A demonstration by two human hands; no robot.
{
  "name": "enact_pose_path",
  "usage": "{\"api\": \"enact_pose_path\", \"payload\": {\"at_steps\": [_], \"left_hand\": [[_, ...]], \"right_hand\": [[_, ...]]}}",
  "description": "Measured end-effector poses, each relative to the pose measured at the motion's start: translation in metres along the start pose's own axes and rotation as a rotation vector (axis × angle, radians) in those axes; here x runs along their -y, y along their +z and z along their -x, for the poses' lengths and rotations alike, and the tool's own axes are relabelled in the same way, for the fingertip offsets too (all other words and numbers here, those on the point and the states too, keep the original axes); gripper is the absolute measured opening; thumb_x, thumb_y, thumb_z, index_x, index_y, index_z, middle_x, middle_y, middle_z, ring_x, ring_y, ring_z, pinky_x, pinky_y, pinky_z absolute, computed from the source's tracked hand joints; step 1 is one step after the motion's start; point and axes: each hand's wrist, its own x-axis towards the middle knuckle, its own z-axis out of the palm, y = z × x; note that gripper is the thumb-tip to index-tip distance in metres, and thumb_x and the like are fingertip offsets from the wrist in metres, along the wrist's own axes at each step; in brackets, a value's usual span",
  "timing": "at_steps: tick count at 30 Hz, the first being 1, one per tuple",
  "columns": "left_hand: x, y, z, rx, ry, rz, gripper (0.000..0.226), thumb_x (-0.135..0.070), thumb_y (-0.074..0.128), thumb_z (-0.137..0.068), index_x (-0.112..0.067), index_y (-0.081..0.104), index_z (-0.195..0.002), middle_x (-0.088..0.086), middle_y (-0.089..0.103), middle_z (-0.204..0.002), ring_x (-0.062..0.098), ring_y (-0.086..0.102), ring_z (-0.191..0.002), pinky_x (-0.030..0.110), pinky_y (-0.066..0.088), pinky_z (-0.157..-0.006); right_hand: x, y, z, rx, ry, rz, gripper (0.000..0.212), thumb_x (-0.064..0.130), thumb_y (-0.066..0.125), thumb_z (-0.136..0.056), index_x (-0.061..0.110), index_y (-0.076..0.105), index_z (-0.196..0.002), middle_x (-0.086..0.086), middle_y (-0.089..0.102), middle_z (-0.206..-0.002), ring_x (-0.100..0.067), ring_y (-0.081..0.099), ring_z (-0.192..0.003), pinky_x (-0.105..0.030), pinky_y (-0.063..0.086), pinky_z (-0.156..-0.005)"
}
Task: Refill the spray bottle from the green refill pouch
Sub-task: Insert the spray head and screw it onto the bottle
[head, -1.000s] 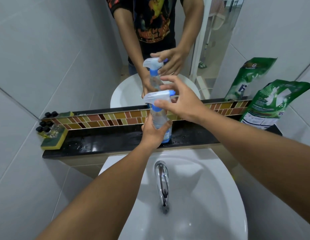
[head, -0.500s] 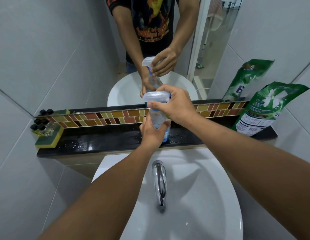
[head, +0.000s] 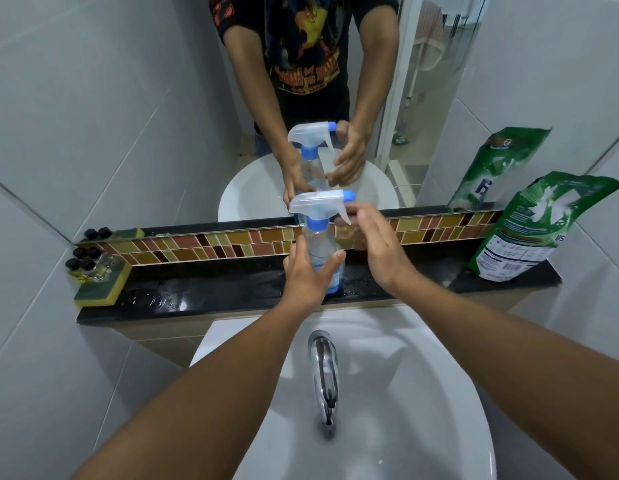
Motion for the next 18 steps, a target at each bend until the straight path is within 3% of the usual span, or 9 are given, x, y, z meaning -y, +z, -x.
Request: {"api": "enact_pose_path", "payload": {"at_steps": [2,3,5,8,11,18], "left_hand": [[0.003,-0.008,-0.001,0.069,0.035,-0.009,0.071,-0.047,0.073,-0.091,-0.027,0.037,-0.148,0.003,0.048,-0.144,0.026,0.044,-0.138,0.056,0.041,-0.114],[0.006,-0.013,-0.001,0.108,0.051,-0.019,0.070,-0.042,0.074,-0.091,-0.027,0.037,-0.148,0.004,0.048,-0.144,0.026,0.045,-0.138,0.055,0.041,-0.114],[0.012,-0.022,-0.001,0.188,0.047,-0.012,0.067,-0.030,0.076,-0.092,-0.026,0.038,-0.147,0.004,0.049,-0.143,0.023,0.051,-0.134,0.052,0.047,-0.111],[0.022,-0.034,-0.001,0.249,-0.033,-0.044,0.063,-0.016,0.079,-0.090,-0.032,0.040,-0.138,-0.001,0.056,-0.137,0.019,0.059,-0.126,0.045,0.054,-0.106],[0.030,-0.039,-0.002,0.235,-0.073,-0.127,0.060,-0.013,0.079,-0.090,-0.032,0.044,-0.135,-0.003,0.062,-0.132,0.018,0.061,-0.123,0.043,0.055,-0.104],[0.028,-0.051,-0.004,0.274,-0.103,-0.170,0.057,-0.012,0.079,-0.089,-0.028,0.049,-0.135,-0.003,0.063,-0.135,0.017,0.061,-0.123,0.043,0.054,-0.105]], "right_hand": [[-0.016,-0.002,0.009,0.066,0.062,0.079,0.030,0.059,0.031,-0.104,0.056,0.057,-0.118,0.018,0.069,-0.116,-0.005,0.065,-0.111,-0.014,0.049,-0.085],[-0.023,-0.003,0.011,0.079,0.107,0.110,0.026,0.058,0.034,-0.103,0.058,0.056,-0.116,0.020,0.068,-0.116,-0.002,0.063,-0.111,-0.014,0.048,-0.084],[-0.039,-0.003,0.010,0.116,0.215,0.151,0.024,0.038,0.049,-0.104,0.052,0.055,-0.122,0.015,0.065,-0.124,-0.005,0.063,-0.114,-0.023,0.053,-0.089],[-0.054,-0.001,0.005,0.269,0.360,0.288,0.052,0.011,0.067,-0.096,0.041,0.051,-0.136,0.008,0.062,-0.132,-0.010,0.063,-0.114,-0.031,0.059,-0.089],[-0.062,0.008,0.001,0.324,0.441,0.380,0.063,0.016,0.074,-0.093,0.038,0.045,-0.144,0.009,0.061,-0.134,-0.013,0.058,-0.121,-0.038,0.055,-0.098],[-0.068,0.016,0.002,0.310,0.462,0.326,0.060,0.023,0.079,-0.089,0.039,0.048,-0.138,0.013,0.063,-0.128,-0.010,0.062,-0.116,-0.035,0.057,-0.094]]}}
